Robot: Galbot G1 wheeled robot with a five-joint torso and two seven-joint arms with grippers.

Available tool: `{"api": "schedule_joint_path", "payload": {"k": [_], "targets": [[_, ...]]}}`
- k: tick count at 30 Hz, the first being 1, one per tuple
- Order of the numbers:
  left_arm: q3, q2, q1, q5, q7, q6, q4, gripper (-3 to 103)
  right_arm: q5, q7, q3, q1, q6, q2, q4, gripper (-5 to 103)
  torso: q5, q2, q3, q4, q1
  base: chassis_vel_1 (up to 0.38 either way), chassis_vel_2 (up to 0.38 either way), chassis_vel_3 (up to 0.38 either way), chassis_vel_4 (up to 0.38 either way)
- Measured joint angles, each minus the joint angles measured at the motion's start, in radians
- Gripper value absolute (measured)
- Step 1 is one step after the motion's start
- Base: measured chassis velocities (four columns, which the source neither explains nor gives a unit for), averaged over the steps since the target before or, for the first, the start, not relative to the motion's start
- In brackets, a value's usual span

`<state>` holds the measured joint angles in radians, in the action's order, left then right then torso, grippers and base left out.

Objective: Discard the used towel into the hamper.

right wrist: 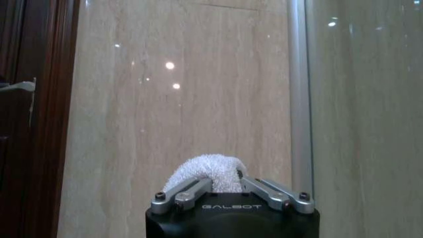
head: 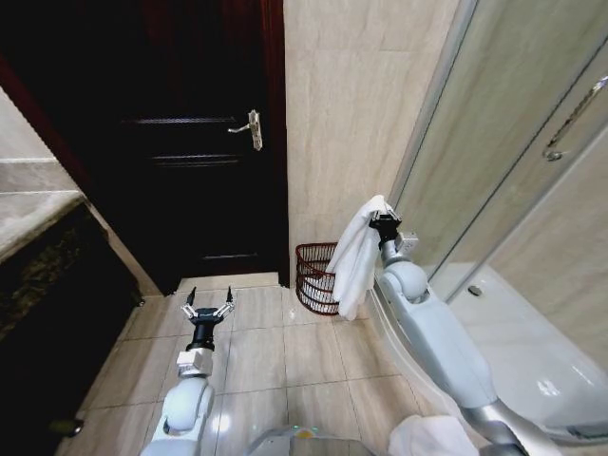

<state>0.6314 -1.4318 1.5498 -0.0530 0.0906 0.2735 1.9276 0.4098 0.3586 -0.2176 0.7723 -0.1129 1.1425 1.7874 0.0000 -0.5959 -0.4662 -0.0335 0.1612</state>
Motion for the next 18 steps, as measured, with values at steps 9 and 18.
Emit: {"api": "schedule_joint_path", "payload": {"k": [9,18], "targets": [[0.001,0.005,-0.003,-0.004,0.000,-0.011,0.010,100,-0.009,-0.003,-0.025,0.046,0.001,0.002,0.040,2,0.0000,-0.001,0.000,0.0001,0.000,-0.027,0.018,0.021,-0.025],[0.005,0.003,0.002,-0.005,0.001,-0.007,0.012,100,-0.007,0.002,-0.018,0.062,-0.003,-0.004,0.076,2,0.0000,-0.001,-0.001,0.0001,0.000,-0.048,0.045,0.039,-0.039]]}}
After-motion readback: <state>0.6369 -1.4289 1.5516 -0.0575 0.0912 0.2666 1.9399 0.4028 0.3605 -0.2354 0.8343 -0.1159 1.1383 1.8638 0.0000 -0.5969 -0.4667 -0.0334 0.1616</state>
